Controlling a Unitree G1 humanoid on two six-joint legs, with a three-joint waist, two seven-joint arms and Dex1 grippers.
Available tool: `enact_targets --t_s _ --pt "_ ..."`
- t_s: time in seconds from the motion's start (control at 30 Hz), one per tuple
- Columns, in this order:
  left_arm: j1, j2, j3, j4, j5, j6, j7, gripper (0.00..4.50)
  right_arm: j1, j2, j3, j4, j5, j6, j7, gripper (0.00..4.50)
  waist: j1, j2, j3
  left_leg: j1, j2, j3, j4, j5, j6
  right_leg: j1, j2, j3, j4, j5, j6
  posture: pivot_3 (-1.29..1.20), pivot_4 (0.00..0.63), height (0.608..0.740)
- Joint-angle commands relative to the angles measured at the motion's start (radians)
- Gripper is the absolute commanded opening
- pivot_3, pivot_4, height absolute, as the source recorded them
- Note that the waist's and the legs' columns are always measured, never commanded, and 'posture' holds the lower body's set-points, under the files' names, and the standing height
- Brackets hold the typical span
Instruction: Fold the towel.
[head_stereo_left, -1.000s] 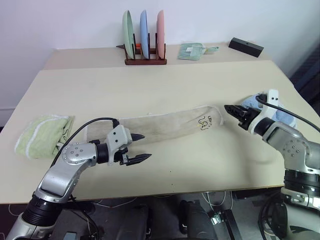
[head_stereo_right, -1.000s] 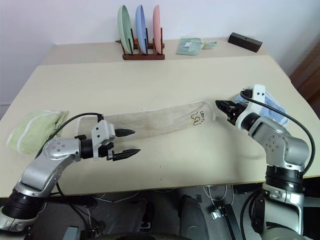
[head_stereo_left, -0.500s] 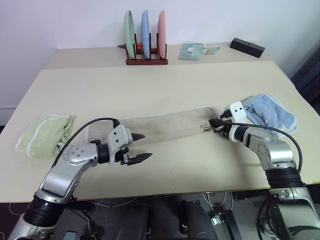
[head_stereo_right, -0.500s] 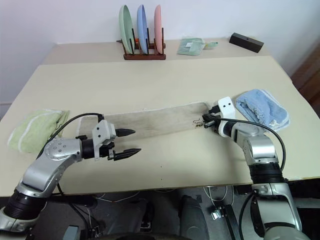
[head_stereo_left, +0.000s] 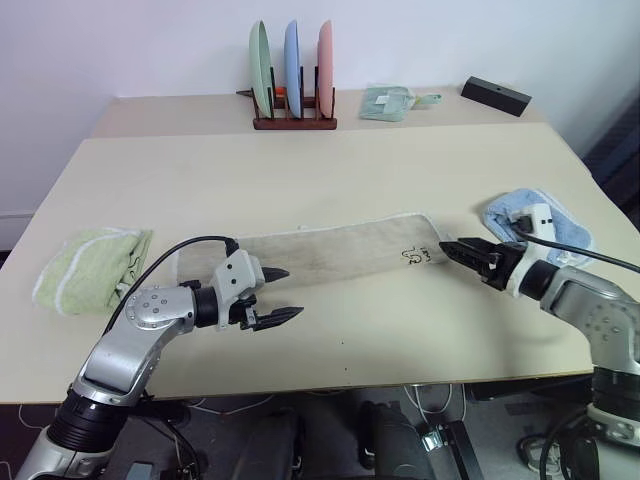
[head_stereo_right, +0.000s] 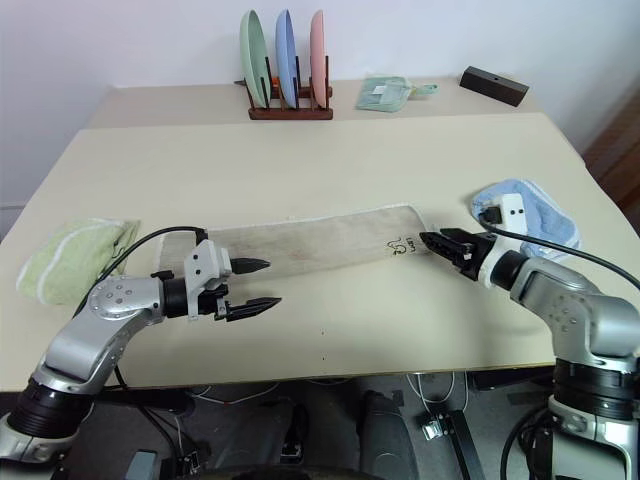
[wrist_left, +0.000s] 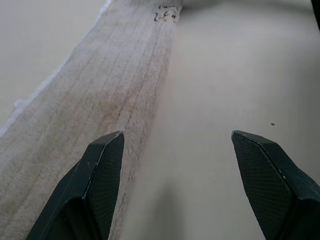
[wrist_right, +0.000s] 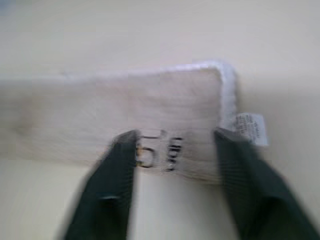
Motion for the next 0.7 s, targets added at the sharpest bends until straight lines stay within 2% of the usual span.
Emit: enact_targets --t_s 0.03,0.27,0.53,0.63,0.7 --pt "-0.008 -0.001 0.005 -0.013 -0.001 -0.013 -0.003 3.52 -0.007 0.090 -0.112 -0.044 0.103 0.178 -0.154 4.42 -0.001 0.000 0.000 0.000 0.000 0.000 0.000 0.000 0.000 0.000 0.000 0.000 0.000 0.000 0.000 0.00 0.150 0.740" --pt "-0.016 -0.007 0.000 -0.007 0.002 -0.016 -0.004 3.52 -0.138 0.297 -0.247 0.033 0.092 0.245 -0.438 4.42 -0.003 0.001 0.000 0.000 0.000 0.000 0.000 0.000 0.000 -0.002 0.000 0.000 0.001 0.000 0.000 0.00 0.150 0.740" --pt "-0.013 -0.027 0.034 -0.026 -0.037 -0.024 0.003 3.52 -0.252 0.377 -0.284 0.184 0.050 0.159 -0.595 4.42 -0.005 0.001 -0.001 0.000 0.000 0.001 0.000 0.000 0.000 -0.001 0.001 0.000 0.001 0.000 0.000 0.00 0.150 0.740" --pt "-0.015 -0.045 0.051 -0.032 -0.050 -0.017 0.024 3.52 -0.260 0.384 -0.277 0.219 0.041 0.123 -0.618 3.60 -0.002 0.000 -0.001 0.001 0.000 0.001 0.000 0.000 0.000 0.000 0.001 0.000 0.001 0.000 0.000 0.00 0.150 0.740" --pt "-0.014 -0.050 0.056 -0.036 -0.052 -0.021 0.030 3.52 -0.258 0.390 -0.275 0.222 0.043 0.104 -0.631 2.56 -0.004 0.000 -0.001 0.001 0.000 0.001 0.000 0.000 0.000 0.000 0.001 0.000 0.001 0.000 0.000 0.00 0.150 0.740"
